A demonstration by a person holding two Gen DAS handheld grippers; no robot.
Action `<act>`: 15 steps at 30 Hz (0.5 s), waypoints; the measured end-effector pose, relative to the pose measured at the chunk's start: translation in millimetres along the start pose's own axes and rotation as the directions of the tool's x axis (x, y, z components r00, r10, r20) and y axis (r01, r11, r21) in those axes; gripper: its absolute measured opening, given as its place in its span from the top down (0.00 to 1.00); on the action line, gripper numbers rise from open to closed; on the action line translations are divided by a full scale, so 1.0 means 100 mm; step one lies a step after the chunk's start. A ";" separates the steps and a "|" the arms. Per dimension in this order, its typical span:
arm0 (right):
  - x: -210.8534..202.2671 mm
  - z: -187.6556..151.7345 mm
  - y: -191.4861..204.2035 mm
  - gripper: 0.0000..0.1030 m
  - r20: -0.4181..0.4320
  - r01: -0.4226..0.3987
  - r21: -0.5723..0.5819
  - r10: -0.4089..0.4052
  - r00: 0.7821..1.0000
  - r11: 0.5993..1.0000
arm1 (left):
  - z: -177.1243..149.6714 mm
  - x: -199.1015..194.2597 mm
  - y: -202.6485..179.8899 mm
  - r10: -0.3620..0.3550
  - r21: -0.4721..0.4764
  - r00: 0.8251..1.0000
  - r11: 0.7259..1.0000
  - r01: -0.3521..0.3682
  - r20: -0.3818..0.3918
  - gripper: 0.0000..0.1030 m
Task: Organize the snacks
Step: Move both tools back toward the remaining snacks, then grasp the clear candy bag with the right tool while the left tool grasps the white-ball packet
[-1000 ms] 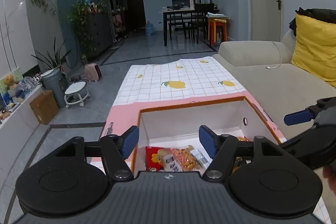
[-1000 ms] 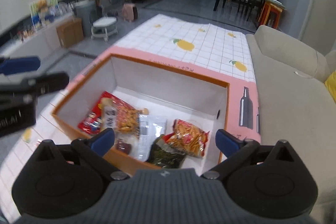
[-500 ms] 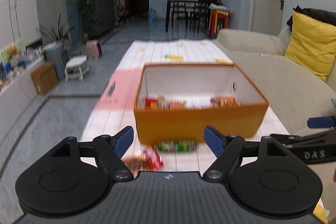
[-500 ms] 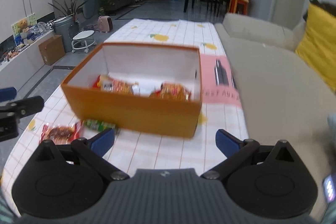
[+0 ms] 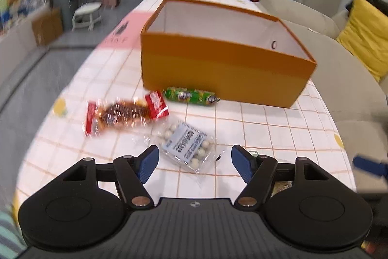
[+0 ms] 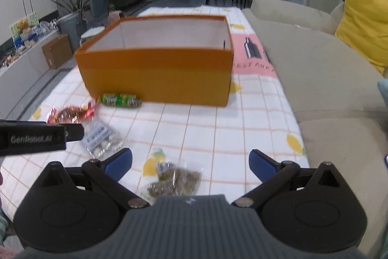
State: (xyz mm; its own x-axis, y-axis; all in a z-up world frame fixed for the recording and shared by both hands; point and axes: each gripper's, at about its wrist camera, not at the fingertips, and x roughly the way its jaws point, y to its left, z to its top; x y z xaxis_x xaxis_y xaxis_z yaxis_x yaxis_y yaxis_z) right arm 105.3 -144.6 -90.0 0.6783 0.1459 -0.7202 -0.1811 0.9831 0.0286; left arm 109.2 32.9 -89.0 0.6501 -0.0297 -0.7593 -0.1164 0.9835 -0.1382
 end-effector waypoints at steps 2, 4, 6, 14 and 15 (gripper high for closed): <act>0.07 -0.04 0.03 0.04 -0.032 -0.012 0.000 0.012 0.999 1.000 | -0.01 0.07 -0.01 0.008 -0.023 1.000 1.000 -0.009 -0.022 0.22; 0.13 -0.07 0.05 0.06 -0.059 -0.023 0.002 0.023 0.998 1.000 | 0.00 0.13 -0.01 0.008 -0.048 0.999 0.999 -0.010 -0.033 0.21; 0.18 -0.09 0.06 0.13 -0.078 -0.027 0.003 0.027 0.997 1.000 | -0.02 0.21 -0.03 0.013 -0.062 0.999 0.998 -0.015 -0.046 0.19; 0.36 -0.12 0.01 0.39 -0.141 -0.050 0.025 0.053 0.989 0.998 | -0.12 0.53 -0.08 -0.017 -0.048 0.992 0.999 0.011 -0.124 0.26; 0.38 -0.12 0.01 0.42 -0.143 -0.053 0.024 0.055 0.988 0.998 | -0.12 0.56 -0.09 -0.010 -0.040 0.992 0.999 0.005 -0.128 0.29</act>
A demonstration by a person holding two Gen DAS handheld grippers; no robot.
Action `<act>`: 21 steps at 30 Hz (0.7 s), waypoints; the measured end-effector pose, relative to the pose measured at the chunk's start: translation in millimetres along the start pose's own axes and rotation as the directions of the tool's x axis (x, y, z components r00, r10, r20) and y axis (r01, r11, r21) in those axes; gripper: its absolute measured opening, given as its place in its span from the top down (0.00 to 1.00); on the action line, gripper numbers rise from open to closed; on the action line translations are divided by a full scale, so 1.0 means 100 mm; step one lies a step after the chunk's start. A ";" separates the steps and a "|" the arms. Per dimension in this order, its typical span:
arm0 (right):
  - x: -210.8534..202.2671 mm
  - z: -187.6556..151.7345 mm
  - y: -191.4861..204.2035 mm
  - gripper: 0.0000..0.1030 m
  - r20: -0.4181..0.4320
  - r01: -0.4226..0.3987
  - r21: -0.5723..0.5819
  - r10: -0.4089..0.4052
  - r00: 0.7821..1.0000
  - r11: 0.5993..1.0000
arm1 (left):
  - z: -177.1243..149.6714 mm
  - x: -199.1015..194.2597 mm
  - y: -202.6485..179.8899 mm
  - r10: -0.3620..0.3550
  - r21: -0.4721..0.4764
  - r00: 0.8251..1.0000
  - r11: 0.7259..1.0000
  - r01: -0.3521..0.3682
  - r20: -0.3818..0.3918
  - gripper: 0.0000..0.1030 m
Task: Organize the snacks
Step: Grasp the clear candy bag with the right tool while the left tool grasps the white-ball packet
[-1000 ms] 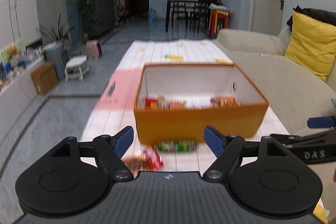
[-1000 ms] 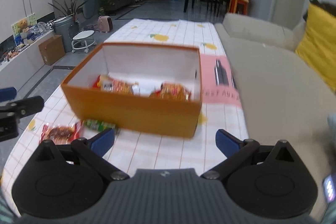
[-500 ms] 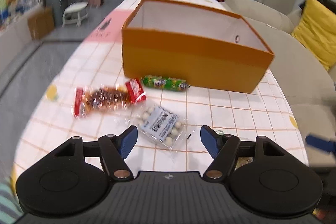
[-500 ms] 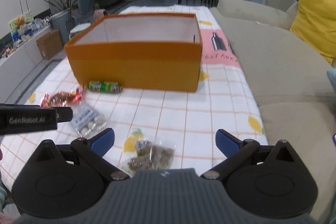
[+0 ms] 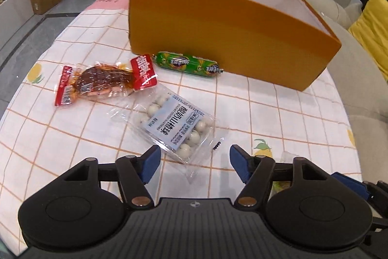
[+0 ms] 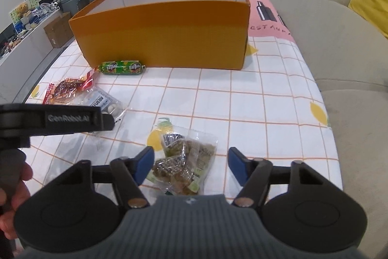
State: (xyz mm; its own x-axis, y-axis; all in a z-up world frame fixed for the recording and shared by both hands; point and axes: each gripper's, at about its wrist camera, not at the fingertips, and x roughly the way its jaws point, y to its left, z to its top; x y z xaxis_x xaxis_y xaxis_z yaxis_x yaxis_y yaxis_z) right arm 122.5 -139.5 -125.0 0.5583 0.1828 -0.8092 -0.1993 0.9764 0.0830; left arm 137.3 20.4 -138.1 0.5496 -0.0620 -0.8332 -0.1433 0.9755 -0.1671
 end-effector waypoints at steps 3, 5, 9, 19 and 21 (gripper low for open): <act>0.01 0.00 0.01 0.43 0.004 -0.003 -0.012 0.003 1.000 1.000 | -0.01 0.07 0.01 0.021 -0.002 0.999 1.000 -0.021 -0.026 0.45; 0.02 0.00 0.02 0.43 0.012 -0.001 -0.030 0.001 1.000 1.000 | -0.01 0.07 0.05 -0.003 -0.014 1.000 1.000 0.003 -0.017 0.54; 0.03 0.01 0.03 0.43 0.018 -0.002 -0.048 0.003 1.000 0.999 | -0.03 0.07 0.10 -0.022 -0.008 0.999 1.000 0.022 -0.046 0.88; 0.04 0.04 -0.12 0.44 0.004 0.033 -0.014 -0.033 0.999 0.999 | -0.18 -0.05 -0.01 -0.112 0.139 0.977 0.981 0.138 -0.181 0.96; 0.04 0.03 -0.16 0.44 -0.003 0.029 -0.003 -0.029 1.000 1.000 | -0.24 -0.09 -0.04 -0.137 0.168 0.962 0.969 0.179 -0.237 0.96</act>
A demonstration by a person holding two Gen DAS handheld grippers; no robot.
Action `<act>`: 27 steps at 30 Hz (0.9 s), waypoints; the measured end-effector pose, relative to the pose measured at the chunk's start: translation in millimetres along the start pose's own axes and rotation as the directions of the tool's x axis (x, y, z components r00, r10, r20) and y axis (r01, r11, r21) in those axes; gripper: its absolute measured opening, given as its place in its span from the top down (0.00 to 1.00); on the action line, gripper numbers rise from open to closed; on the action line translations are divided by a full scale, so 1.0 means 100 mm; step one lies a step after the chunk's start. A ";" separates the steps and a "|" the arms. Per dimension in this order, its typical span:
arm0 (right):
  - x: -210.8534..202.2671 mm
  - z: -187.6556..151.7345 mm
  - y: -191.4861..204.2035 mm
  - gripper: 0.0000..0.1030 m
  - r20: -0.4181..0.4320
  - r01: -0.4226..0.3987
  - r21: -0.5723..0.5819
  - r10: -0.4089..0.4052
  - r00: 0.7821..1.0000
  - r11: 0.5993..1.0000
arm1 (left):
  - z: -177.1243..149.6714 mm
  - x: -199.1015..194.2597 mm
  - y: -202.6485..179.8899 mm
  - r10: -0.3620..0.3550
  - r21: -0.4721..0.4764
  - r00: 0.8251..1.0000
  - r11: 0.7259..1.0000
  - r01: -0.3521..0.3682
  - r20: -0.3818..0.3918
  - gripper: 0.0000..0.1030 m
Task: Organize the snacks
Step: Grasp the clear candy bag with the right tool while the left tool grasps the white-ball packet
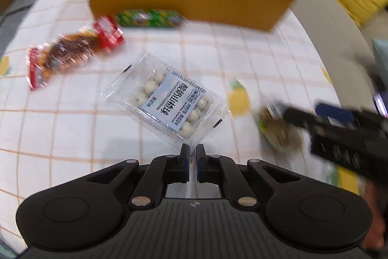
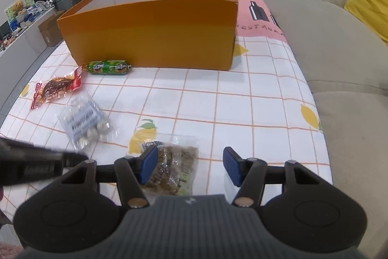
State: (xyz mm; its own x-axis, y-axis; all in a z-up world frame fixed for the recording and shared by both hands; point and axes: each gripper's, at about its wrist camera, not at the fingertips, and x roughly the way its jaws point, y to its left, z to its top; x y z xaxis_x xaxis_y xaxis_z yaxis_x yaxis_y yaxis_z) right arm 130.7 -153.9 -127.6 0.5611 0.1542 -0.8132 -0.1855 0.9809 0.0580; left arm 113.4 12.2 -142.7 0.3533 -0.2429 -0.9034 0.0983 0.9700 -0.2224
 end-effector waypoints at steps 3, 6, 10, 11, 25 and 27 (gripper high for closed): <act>-0.01 -0.01 -0.01 0.44 -0.010 -0.004 -0.001 0.004 1.000 1.000 | -0.05 -0.02 -0.06 0.000 0.042 0.997 0.999 0.003 -0.074 0.96; -0.01 -0.03 -0.01 0.44 -0.027 -0.017 -0.002 0.017 0.999 1.000 | -0.07 -0.04 -0.05 0.043 0.027 0.992 0.999 -0.040 -0.117 0.95; -0.02 -0.04 -0.03 0.44 -0.040 -0.036 0.015 0.036 0.999 0.999 | -0.08 -0.08 0.03 0.148 -0.002 0.981 0.989 -0.149 -0.129 0.93; -0.02 -0.04 -0.04 0.43 -0.041 -0.039 0.021 0.040 0.998 0.999 | -0.09 -0.09 0.02 0.203 0.020 0.971 0.979 -0.202 -0.125 0.93; -0.09 -0.05 0.09 0.23 -0.011 -0.092 -0.064 0.091 0.996 0.994 | 0.08 -0.30 0.09 0.158 -0.139 0.986 0.979 -0.149 0.058 0.14; -0.08 -0.06 0.11 0.23 -0.012 -0.093 -0.084 0.092 0.996 0.992 | 0.11 -0.25 0.14 0.140 -0.203 0.987 0.972 -0.121 0.082 0.14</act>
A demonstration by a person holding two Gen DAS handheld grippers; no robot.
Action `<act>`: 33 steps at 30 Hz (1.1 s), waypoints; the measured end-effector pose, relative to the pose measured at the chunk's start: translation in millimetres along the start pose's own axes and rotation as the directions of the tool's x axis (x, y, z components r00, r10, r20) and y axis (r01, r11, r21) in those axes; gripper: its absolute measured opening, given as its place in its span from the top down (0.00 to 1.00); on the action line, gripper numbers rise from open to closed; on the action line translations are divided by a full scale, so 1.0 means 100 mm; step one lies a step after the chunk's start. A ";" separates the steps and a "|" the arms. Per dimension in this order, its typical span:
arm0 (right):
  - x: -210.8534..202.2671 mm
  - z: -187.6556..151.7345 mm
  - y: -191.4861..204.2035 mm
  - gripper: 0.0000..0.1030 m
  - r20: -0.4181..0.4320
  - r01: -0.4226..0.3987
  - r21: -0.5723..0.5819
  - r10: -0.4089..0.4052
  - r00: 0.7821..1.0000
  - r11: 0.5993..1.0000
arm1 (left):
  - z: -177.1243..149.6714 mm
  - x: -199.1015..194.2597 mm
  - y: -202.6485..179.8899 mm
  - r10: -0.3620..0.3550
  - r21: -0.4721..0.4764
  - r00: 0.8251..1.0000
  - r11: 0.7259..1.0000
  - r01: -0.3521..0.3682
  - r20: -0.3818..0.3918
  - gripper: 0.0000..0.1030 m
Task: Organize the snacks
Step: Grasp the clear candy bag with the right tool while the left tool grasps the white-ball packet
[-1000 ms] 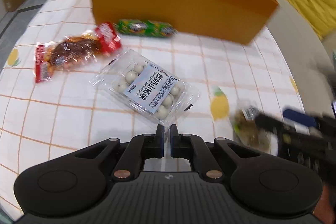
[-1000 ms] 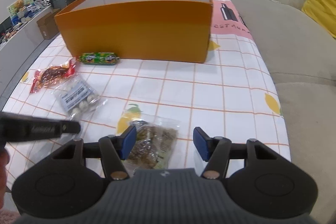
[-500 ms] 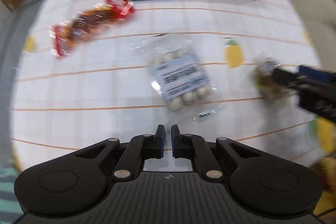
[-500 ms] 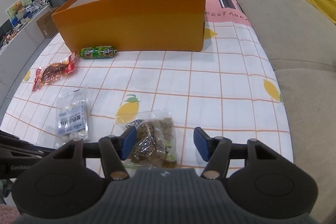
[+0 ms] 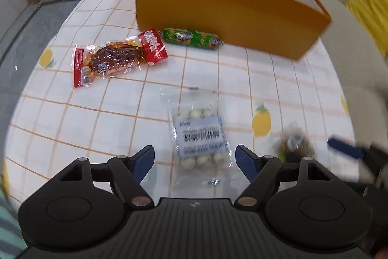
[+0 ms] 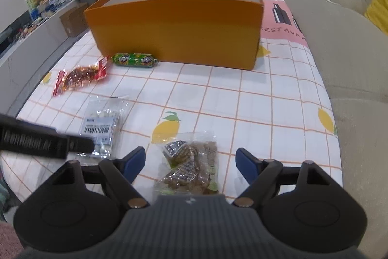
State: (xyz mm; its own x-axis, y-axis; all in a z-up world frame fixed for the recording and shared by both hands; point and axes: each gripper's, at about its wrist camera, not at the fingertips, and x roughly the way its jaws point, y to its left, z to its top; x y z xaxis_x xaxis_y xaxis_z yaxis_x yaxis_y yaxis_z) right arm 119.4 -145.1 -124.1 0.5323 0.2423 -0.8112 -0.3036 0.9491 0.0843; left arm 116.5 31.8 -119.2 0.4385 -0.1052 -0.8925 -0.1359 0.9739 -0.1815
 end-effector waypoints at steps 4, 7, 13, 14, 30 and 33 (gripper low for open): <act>0.04 -0.01 -0.01 0.23 -0.009 -0.004 0.001 0.004 1.000 1.000 | 0.02 0.12 0.01 -0.009 -0.064 1.000 0.998 0.010 0.017 0.14; 0.06 -0.01 -0.02 0.23 -0.011 -0.002 0.005 0.002 1.000 1.000 | 0.01 0.19 -0.07 -0.007 -0.031 1.000 0.999 0.008 0.028 0.12; 0.13 -0.02 -0.01 0.23 -0.015 0.002 -0.005 -0.002 1.000 1.000 | -0.01 0.31 -0.13 0.037 0.005 0.999 0.999 -0.037 0.024 0.11; 0.15 -0.02 -0.01 0.23 -0.015 0.004 -0.009 -0.004 1.000 1.000 | -0.01 0.32 -0.14 0.044 0.014 0.998 0.999 -0.045 0.036 0.11; 0.35 -0.05 0.02 0.46 -0.043 0.016 -0.035 -0.017 0.999 0.999 | -0.04 0.37 -0.23 0.092 0.161 0.991 0.981 -0.108 0.100 0.22; 0.34 -0.05 0.03 0.46 -0.037 0.021 -0.044 -0.023 0.999 0.999 | -0.04 0.36 -0.22 0.091 0.166 0.990 0.980 -0.108 0.106 0.27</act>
State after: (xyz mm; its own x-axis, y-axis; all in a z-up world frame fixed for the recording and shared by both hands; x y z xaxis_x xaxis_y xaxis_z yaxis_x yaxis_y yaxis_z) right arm 132.8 -135.1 -154.9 0.5090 0.2129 -0.8340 -0.3268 0.9442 0.0416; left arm 131.6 5.4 -149.4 0.5164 0.0060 -0.8563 -0.0332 0.9994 -0.0131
